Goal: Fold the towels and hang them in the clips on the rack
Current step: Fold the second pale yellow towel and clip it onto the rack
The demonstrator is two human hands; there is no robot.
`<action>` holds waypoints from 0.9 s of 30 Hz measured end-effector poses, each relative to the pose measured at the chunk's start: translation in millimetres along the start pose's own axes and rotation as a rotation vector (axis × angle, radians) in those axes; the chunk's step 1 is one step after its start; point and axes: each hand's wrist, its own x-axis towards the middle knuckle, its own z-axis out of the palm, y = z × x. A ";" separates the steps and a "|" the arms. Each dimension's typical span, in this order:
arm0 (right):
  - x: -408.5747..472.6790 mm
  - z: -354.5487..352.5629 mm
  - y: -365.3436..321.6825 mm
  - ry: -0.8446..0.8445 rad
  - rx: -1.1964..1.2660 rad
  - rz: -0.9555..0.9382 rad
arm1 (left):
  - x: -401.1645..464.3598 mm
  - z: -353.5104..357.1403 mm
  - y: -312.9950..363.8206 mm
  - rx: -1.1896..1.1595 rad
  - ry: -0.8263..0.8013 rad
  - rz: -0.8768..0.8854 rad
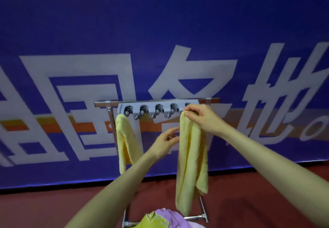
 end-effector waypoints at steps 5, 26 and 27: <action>23.3 -40.7 -40.2 0.004 -0.024 -0.084 | 0.5 -27.5 65.1 0.076 -0.073 0.081; 78.6 -51.4 -68.2 0.212 -0.046 -0.062 | -13.4 -110.6 83.9 0.230 -0.027 -0.073; 78.7 -51.7 -66.5 0.209 -0.042 -0.056 | -15.1 -110.4 84.8 0.203 -0.013 -0.086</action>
